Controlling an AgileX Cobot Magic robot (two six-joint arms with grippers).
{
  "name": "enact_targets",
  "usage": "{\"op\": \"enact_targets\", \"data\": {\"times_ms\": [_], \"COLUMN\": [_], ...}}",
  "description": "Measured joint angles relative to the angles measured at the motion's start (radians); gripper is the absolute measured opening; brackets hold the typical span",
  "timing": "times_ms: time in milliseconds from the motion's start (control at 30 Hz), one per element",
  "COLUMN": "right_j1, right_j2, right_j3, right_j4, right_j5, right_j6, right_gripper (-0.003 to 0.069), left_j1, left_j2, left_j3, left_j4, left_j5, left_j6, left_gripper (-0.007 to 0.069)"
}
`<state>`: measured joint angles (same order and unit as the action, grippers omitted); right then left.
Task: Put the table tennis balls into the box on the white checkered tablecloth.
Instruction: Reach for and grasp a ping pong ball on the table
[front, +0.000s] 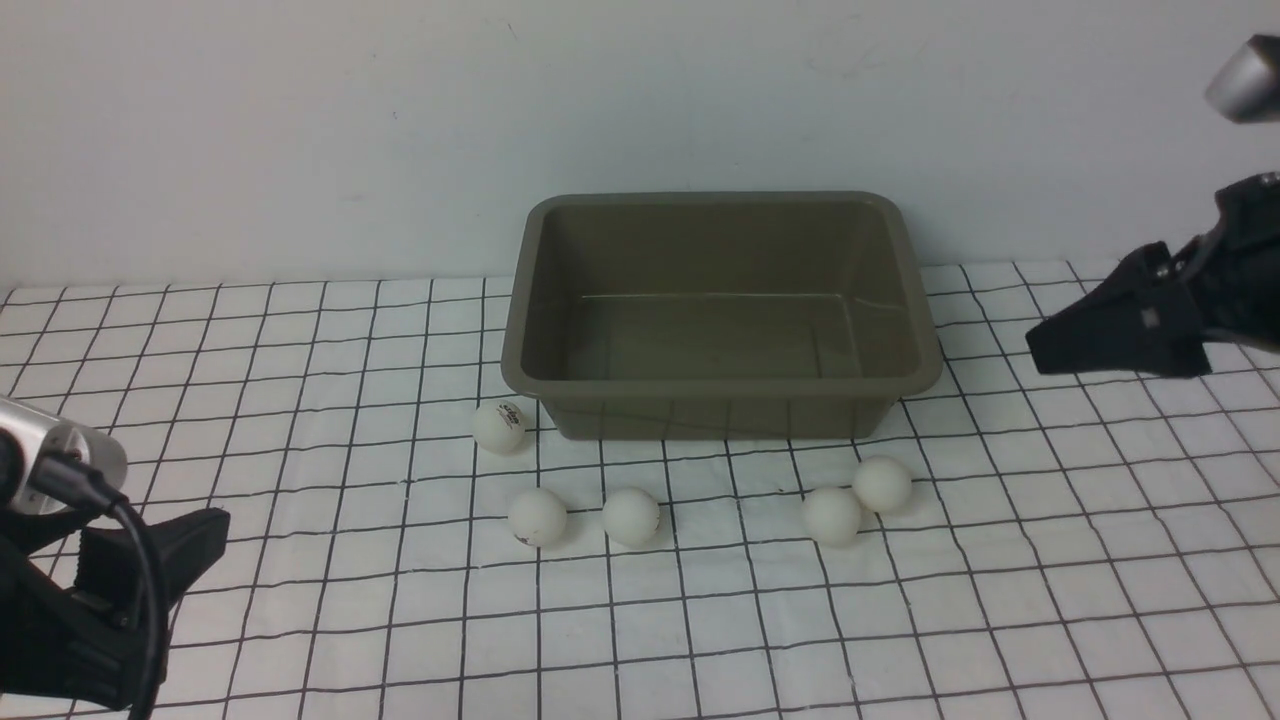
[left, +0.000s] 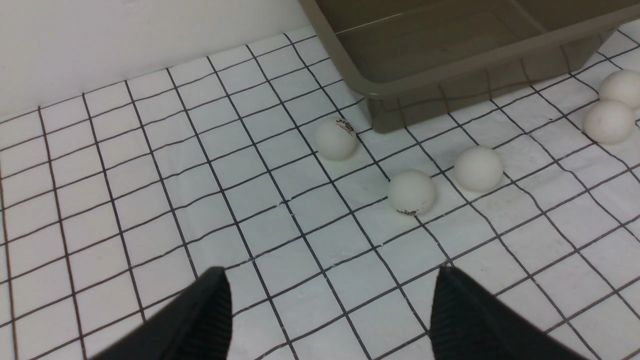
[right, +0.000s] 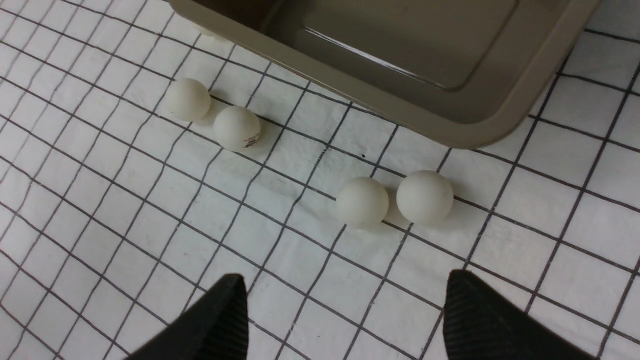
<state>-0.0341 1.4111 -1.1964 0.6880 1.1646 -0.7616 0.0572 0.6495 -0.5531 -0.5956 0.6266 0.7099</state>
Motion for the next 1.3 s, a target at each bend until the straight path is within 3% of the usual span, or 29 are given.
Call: {"op": "enact_targets", "data": {"times_ms": [433,633,867,967,1300], "right_j1": [0.015,0.135,0.257,0.271,0.278], "right_j2": [0.150,0.254,0.336,0.380,0.474], "right_j3": [-0.012,-0.012,-0.012,-0.012,-0.012], "right_j4": [-0.008,-0.054,-0.214,-0.291,-0.251], "right_j5": [-0.058,-0.174,-0.315,-0.360,-0.423], "right_j6": [-0.016,-0.009,0.086,0.188,0.220], "right_gripper": [0.0491,0.0490,0.0492,0.0492,0.0492], "left_j1": [0.000,0.000,0.000,0.000,0.000], "left_j2": [0.000,0.000,0.000,0.000,0.000], "left_j3": [0.000,0.000,0.000,0.000,0.000], "left_j4": [0.000,0.000,0.000,0.000,0.000], "left_j5": [-0.007,-0.008,-0.007,-0.002,0.000], "left_j6": [0.001,0.003,0.003,0.003,0.003], "left_gripper": [0.0482,0.0482,0.0482,0.0482,0.0482]}}
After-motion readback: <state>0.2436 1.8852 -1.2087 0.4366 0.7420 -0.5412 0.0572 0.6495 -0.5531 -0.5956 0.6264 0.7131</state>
